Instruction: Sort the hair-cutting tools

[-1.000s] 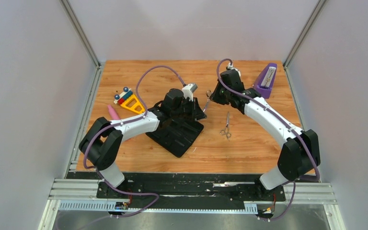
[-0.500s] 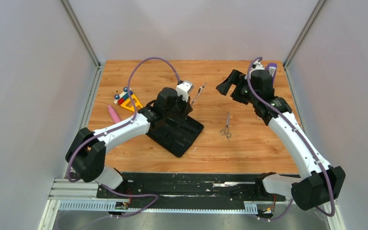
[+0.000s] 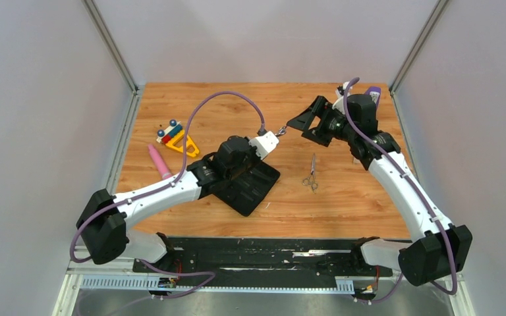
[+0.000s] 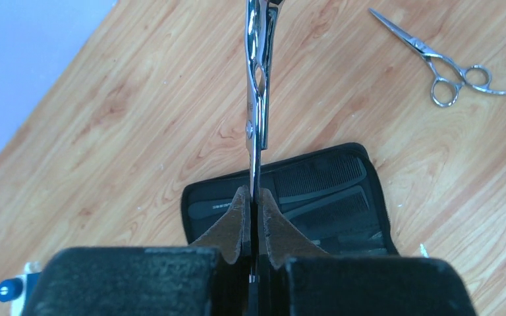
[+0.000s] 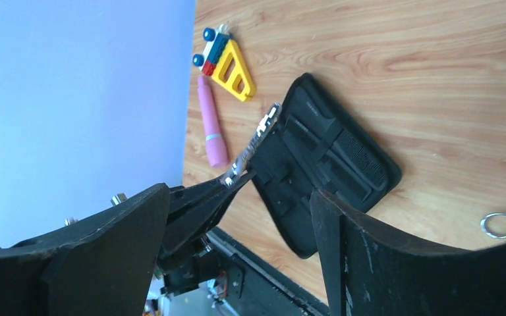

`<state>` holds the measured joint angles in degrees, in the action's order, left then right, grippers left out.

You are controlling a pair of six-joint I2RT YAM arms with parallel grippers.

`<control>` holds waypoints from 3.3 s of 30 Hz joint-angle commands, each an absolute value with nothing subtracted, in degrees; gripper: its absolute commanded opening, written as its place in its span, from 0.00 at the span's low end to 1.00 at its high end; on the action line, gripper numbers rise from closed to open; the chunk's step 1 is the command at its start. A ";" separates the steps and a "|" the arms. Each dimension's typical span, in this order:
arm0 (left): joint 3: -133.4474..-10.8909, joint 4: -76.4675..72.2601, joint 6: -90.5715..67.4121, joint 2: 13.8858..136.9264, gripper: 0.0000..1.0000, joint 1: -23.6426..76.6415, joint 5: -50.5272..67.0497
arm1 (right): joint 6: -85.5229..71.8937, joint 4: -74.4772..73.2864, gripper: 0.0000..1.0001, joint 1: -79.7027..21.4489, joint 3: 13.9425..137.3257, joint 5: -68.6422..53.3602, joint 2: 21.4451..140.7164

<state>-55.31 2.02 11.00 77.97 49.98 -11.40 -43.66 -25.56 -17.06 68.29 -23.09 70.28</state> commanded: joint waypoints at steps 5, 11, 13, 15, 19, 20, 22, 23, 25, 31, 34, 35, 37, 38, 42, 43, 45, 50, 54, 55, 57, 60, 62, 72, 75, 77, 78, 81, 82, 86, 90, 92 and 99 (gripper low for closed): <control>-55.23 -3.63 24.04 74.75 0.00 54.57 -18.98 | -50.02 -21.61 0.76 -16.89 70.44 -32.02 74.60; -55.21 -5.66 29.16 75.65 0.00 57.86 -23.67 | -50.82 -21.62 0.64 -16.88 69.85 -34.74 77.13; -55.24 -5.86 31.17 75.93 0.00 58.65 -24.90 | -50.83 -21.50 0.58 -16.92 69.63 -35.09 77.63; -55.23 -6.12 32.48 76.04 0.00 59.75 -25.94 | -50.76 -21.44 0.52 -16.88 69.49 -35.55 78.09; -55.03 -6.57 34.65 76.22 0.00 60.78 -27.68 | -50.73 -21.27 0.41 -16.93 69.25 -37.29 79.10; -55.02 -6.58 34.90 76.25 0.00 60.89 -28.34 | -50.71 -21.16 0.37 -16.90 69.21 -38.00 79.29; -54.95 -6.56 35.71 76.41 0.02 61.18 -29.22 | -50.65 -20.94 0.27 -16.80 69.23 -39.07 79.69; -54.87 -6.65 36.06 76.52 0.05 61.20 -29.67 | -50.55 -20.81 0.21 -16.73 69.25 -39.41 79.78; -54.70 -6.63 36.30 76.44 0.15 61.30 -29.93 | -50.39 -20.57 0.11 -16.58 69.09 -39.71 79.49; -54.04 -6.26 33.47 75.36 0.68 61.23 -31.09 | -50.05 -18.46 0.00 -14.15 66.42 -40.18 77.39; -54.77 -3.06 29.90 74.22 0.88 61.02 -32.08 | -49.16 -17.20 0.00 -12.42 63.94 -39.98 75.70; -55.70 0.29 26.92 73.98 0.90 60.41 -31.53 | -48.60 -16.89 0.00 -11.78 63.11 -39.49 75.11; -56.88 5.76 21.70 73.06 0.92 58.40 -29.11 | -47.01 -16.71 0.00 -10.77 61.20 -38.56 74.03; -57.09 8.87 18.35 72.18 0.93 56.46 -28.00 | -46.42 -16.51 0.00 -10.13 60.14 -38.47 73.54; -58.11 18.71 10.65 71.33 0.93 48.78 -22.59 | -44.30 -15.72 0.00 -8.44 56.20 -38.43 71.62; -59.04 20.73 9.50 71.70 0.93 47.20 -21.56 | -43.91 -15.47 0.00 -8.18 55.39 -38.29 71.21; -60.89 27.43 5.96 73.34 0.92 41.97 -19.04 | -43.04 -14.94 0.00 -8.04 54.27 -38.15 70.25; -63.58 37.74 -0.20 80.19 0.90 29.99 -13.62 | -41.55 -13.41 0.00 -8.06 53.03 -38.70 69.48; -65.08 39.44 -3.53 85.82 0.87 24.61 -7.14 | -40.30 -12.93 0.00 -8.05 52.84 -39.44 69.26; -65.32 39.36 -3.96 87.68 0.86 23.91 -6.47 | -40.07 -12.90 0.00 -8.00 52.64 -39.50 69.14; -66.76 39.93 -4.82 90.51 0.84 22.12 -4.04 | -39.68 -12.88 0.00 -8.02 52.24 -39.76 69.02; -68.66 40.95 -4.87 93.84 0.82 21.03 -1.79 | -39.15 -12.83 0.00 -8.00 51.59 -40.11 68.80; -69.25 41.66 -5.04 96.18 0.78 20.67 -1.50 | -38.92 -12.83 0.00 -7.97 51.19 -40.25 68.52; -62.76 39.78 -14.92 99.23 0.53 18.98 0.61 | -39.16 -9.46 0.00 -8.08 48.19 -42.73 67.72; -58.47 36.74 -20.06 97.55 0.38 18.94 1.24 | -40.30 -7.04 0.00 -8.00 45.95 -44.33 67.75; -55.70 33.49 -23.86 96.27 0.27 18.96 2.84 | -40.80 -5.54 0.00 -8.15 44.63 -45.17 67.93; -54.79 32.26 -25.16 95.63 0.21 18.98 3.62 | -40.90 -4.90 0.00 -8.09 44.04 -45.39 68.01; -50.37 24.73 -33.19 94.76 0.11 18.98 9.63 | -40.80 -2.66 0.00 -8.10 41.83 -45.74 68.20; -49.58 21.39 -36.84 94.40 0.08 18.98 10.88 | -40.89 -1.60 0.00 -8.11 40.91 -45.66 68.16; -47.11 14.57 -44.39 93.34 0.04 19.87 13.70 | -41.84 4.66 0.00 -8.17 37.01 -45.49 68.32; -48.30 13.46 -45.34 92.81 0.04 21.09 13.26 | -42.05 11.87 0.00 -8.34 33.14 -44.14 69.79; -48.64 13.59 -44.56 93.26 0.04 21.50 13.34 | -41.53 15.67 0.00 -8.43 32.03 -43.45 71.32; -48.12 16.10 -37.44 94.85 0.07 22.68 10.46 | -38.73 25.28 0.00 -8.38 33.83 -42.37 78.94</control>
<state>-48.42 15.68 -41.60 93.54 21.58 12.75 -41.12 14.26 -8.23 31.83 -42.50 75.99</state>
